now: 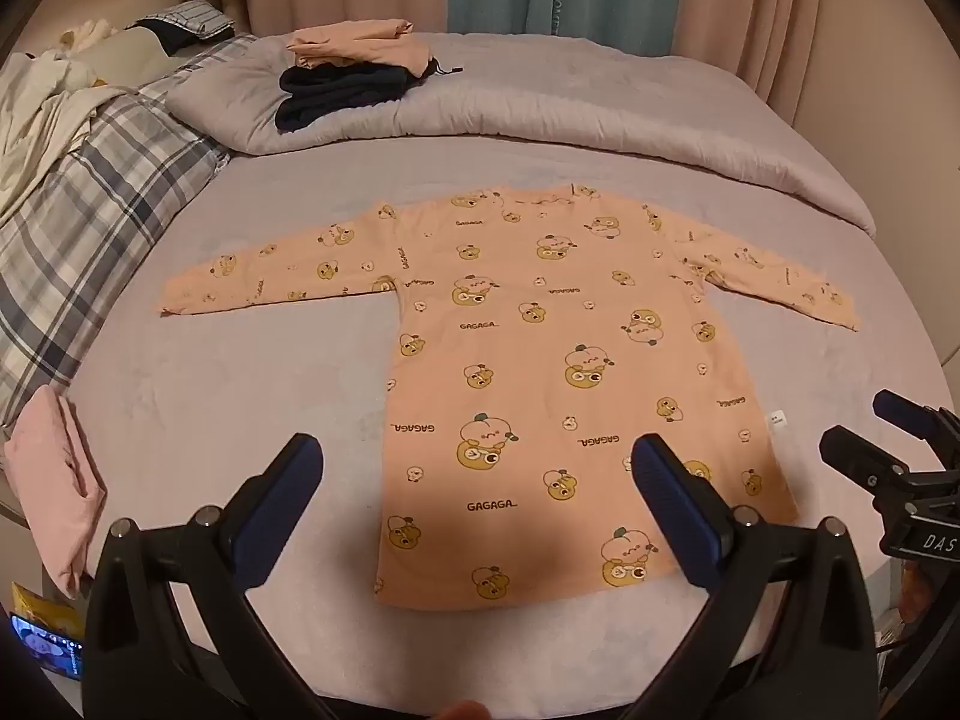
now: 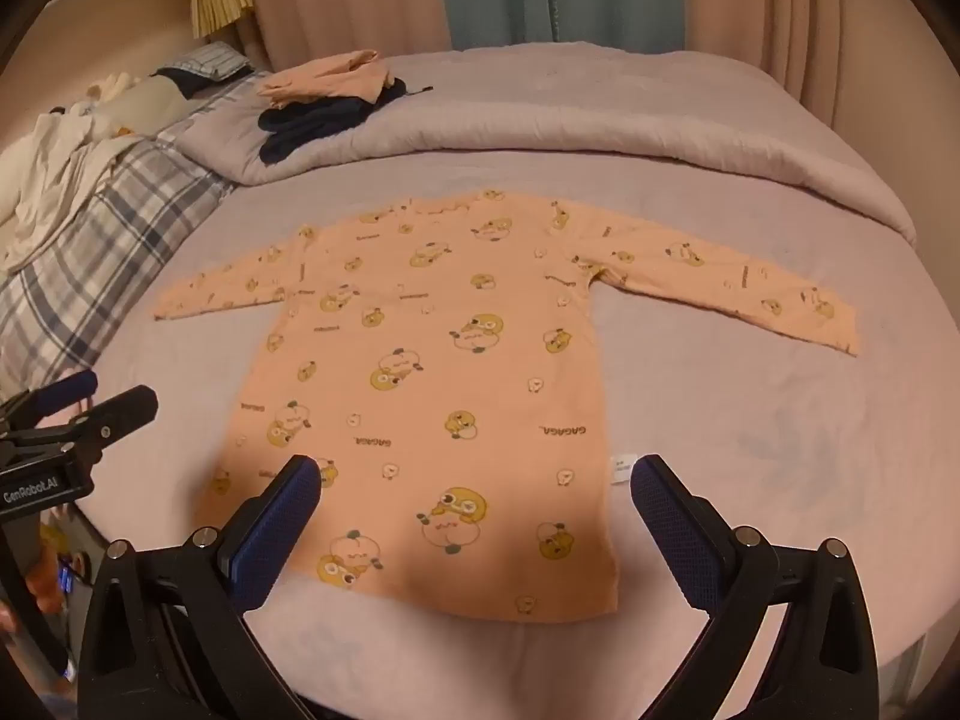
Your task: Fold small clothes
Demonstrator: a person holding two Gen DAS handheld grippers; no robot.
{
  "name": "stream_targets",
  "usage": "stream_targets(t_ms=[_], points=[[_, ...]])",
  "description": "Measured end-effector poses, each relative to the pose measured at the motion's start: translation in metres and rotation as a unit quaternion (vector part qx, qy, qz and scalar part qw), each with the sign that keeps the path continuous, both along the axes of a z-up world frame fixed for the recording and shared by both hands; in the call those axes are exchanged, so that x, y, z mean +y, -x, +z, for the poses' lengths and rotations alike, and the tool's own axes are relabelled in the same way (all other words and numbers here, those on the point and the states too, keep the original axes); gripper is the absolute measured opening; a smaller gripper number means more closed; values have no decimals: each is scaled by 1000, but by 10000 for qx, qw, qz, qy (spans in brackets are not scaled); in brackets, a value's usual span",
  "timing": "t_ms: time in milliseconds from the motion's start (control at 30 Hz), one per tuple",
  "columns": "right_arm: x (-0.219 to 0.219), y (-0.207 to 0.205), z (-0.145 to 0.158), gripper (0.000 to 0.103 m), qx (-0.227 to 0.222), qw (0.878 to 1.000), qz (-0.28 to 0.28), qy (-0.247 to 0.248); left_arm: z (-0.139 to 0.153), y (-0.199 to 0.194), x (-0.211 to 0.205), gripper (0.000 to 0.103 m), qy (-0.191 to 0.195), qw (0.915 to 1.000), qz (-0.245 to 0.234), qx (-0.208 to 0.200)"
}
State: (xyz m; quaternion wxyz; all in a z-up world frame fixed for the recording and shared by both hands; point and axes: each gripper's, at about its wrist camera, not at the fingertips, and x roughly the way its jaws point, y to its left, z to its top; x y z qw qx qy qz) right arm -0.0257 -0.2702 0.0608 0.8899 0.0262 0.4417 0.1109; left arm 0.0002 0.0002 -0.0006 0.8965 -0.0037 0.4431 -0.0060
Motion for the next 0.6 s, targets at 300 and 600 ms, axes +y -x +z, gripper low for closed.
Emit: stream_targets(t_ms=[300,600], points=[[0,0,0,102,-9,10000,12,29,3,4,-2,103,11,10000,-5,-89],[1,0,2,102,-88,9999,12,68,4,0,-7,103,-35,9999,-48,-103]])
